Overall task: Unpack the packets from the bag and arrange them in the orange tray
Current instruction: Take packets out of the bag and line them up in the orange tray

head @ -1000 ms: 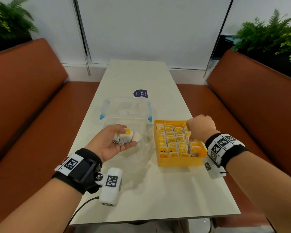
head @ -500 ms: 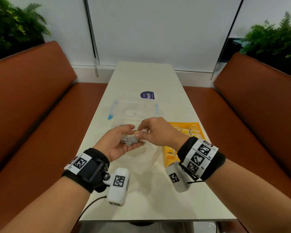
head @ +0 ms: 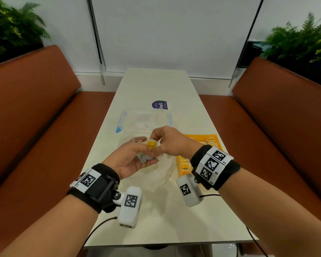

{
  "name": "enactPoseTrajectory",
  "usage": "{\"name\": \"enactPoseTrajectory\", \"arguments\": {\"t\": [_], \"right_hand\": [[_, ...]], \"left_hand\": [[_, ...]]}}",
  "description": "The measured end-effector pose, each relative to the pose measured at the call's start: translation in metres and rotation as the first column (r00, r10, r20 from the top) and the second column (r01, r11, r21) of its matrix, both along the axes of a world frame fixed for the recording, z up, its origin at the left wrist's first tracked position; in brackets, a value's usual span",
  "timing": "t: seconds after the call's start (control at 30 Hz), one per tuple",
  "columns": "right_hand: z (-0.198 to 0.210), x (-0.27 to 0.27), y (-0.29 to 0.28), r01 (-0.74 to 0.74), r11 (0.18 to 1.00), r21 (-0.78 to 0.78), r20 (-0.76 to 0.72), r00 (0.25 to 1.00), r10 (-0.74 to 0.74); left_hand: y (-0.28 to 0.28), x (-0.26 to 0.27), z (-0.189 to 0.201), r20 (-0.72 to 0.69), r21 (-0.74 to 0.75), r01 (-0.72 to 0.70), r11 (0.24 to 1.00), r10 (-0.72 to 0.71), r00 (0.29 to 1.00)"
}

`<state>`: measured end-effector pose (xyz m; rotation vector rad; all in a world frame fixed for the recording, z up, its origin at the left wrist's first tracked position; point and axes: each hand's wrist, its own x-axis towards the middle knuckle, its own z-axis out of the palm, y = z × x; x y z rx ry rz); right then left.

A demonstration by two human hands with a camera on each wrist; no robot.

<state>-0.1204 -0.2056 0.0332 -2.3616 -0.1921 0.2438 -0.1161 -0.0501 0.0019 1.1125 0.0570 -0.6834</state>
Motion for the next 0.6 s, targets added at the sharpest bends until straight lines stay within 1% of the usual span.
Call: {"name": "enactPoseTrajectory", "arguments": {"t": [0.07,0.17,0.23,0.37,0.43,0.47,0.5,0.53,0.57,0.6], "right_hand": [[-0.002,0.001,-0.002,0.03,0.999,0.04,0.051,0.998,-0.032],[-0.003,-0.001,-0.006,0.037,0.992,0.117,0.065,0.997,-0.045],[-0.003,-0.002,-0.01,0.032,0.988,0.151,0.081,0.996,-0.045],[0.004,-0.006,-0.017,0.072,0.95,0.303,0.087,0.991,-0.103],[0.009,-0.009,-0.023,0.073,0.945,0.318,0.108,0.988,-0.112],[0.012,-0.01,-0.027,0.07,0.952,0.297,0.133,0.985,-0.114],[0.014,-0.011,-0.033,0.069,0.968,0.242,0.169,0.979,-0.112],[0.017,-0.012,-0.041,0.078,0.986,0.149,0.212,0.971,-0.109],[0.02,-0.014,-0.05,0.094,0.995,0.024,0.252,0.963,-0.097],[0.024,-0.016,-0.06,0.113,0.987,-0.113,0.279,0.957,-0.078]], "left_hand": [[0.001,0.001,0.0,0.025,0.001,0.019,1.0,-0.019,1.0],[-0.001,0.002,0.0,0.05,0.021,0.034,0.999,-0.035,0.998],[-0.003,0.003,0.0,0.043,0.029,0.027,0.999,-0.028,0.999],[-0.008,0.003,-0.003,0.01,0.024,0.011,1.0,-0.011,1.0],[-0.01,0.002,-0.005,-0.002,0.03,0.004,1.0,-0.004,1.0],[-0.012,0.002,-0.005,-0.01,0.037,-0.005,0.999,0.005,1.0],[-0.013,0.003,-0.005,-0.022,0.04,-0.021,0.999,0.022,1.0],[-0.013,0.004,-0.005,-0.034,0.04,-0.039,0.998,0.04,0.999],[-0.013,0.005,-0.004,-0.039,0.04,-0.053,0.998,0.054,0.998],[-0.012,0.007,-0.004,-0.039,0.042,-0.064,0.997,0.065,0.997]]}}
